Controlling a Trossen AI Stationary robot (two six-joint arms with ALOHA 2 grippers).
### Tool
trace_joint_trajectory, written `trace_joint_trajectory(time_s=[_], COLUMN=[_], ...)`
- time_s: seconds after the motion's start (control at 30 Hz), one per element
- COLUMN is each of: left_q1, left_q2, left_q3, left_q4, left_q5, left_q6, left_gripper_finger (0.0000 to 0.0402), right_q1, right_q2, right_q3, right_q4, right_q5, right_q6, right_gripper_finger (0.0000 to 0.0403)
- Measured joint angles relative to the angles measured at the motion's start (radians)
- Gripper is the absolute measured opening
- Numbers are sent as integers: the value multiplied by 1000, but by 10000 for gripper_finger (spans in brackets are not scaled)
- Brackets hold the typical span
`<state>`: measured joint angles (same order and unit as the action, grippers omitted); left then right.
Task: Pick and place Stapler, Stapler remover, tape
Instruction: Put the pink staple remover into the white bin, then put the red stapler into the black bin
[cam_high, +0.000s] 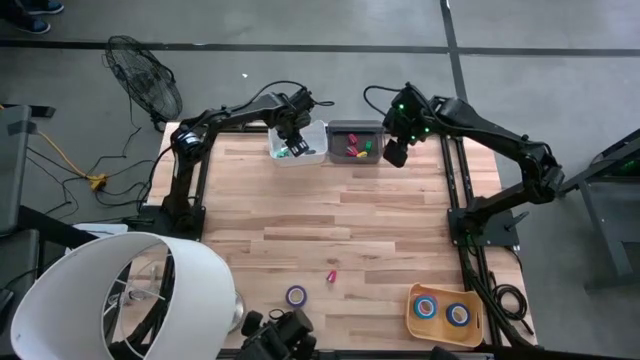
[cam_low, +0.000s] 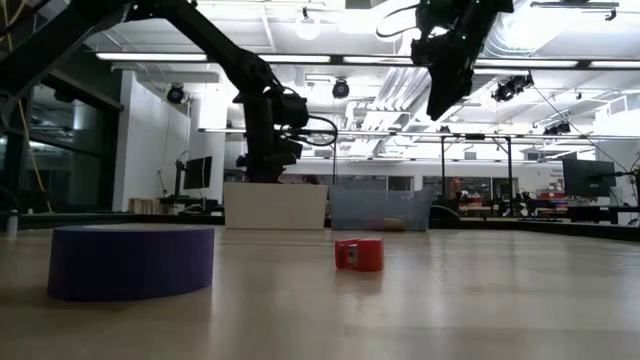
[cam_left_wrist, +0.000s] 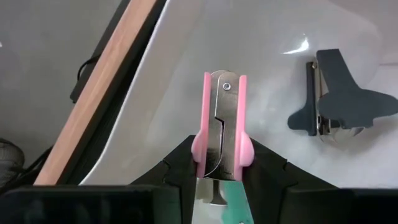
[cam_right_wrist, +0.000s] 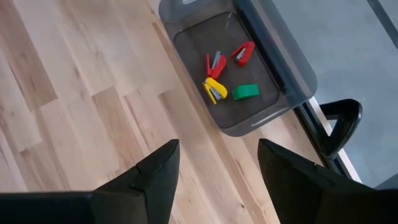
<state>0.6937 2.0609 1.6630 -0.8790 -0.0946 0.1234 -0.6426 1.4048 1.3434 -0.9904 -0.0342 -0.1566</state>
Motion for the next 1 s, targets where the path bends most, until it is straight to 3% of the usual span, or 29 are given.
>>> trace_joint_trajectory(time_s=[0.13, 0.5, 1.0], left_q1=[0, 0, 0], left_q2=[0, 0, -31], left_q3=[0, 0, 0], left_q4=[15, 16, -34], left_q5=[2, 61, 93], left_q6=[2, 55, 163], left_gripper_finger=[118, 237, 250], right_q1=[-11, -19, -19], right_q2=[0, 0, 0], right_q3=[0, 0, 0], right_q4=[0, 1, 1], right_q5=[-2, -2, -35], right_q6=[0, 0, -42], right_gripper_finger=[209, 209, 209])
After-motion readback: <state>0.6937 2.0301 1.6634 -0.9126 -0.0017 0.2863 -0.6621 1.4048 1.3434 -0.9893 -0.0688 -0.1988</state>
